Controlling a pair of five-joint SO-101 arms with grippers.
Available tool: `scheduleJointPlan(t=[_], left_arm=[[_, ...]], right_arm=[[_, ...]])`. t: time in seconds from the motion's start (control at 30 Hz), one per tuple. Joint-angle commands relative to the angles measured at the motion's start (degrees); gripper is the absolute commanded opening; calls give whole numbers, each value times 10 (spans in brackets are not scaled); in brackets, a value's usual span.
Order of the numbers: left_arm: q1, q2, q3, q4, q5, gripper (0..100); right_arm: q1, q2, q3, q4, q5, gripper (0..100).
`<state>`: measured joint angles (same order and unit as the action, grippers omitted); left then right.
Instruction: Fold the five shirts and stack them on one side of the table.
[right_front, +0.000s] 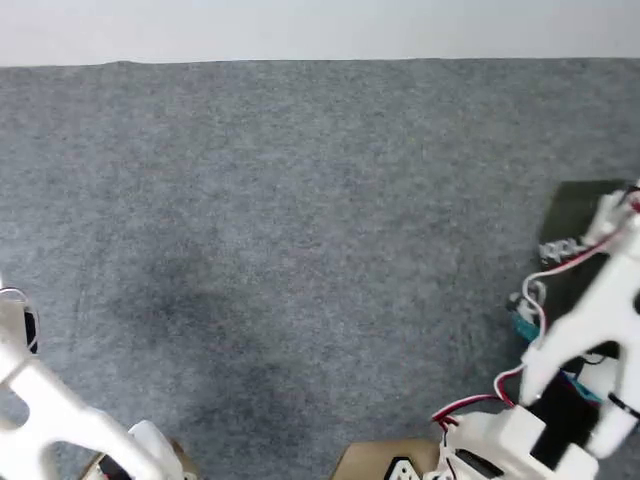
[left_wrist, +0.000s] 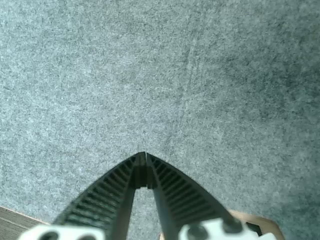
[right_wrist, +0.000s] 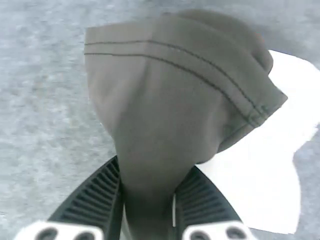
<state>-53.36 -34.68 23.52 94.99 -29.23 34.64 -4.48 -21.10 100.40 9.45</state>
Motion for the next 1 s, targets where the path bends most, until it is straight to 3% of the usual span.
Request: scheduleJointPlan(t=[0.0,0.47,0.77,0.97], left_arm=[[4,-11,-1,3,-2,3],[4,-9,-1,4,-3,3],[4,-9,-1,4,-3,3],[4,-9,-1,4,-3,3]], right_arm=[[45,-33,-4,25,35,9],[125,16,-2,22,111,9],[209,131,-2,-50,178,17],[229,182,-5,-72,161,261]])
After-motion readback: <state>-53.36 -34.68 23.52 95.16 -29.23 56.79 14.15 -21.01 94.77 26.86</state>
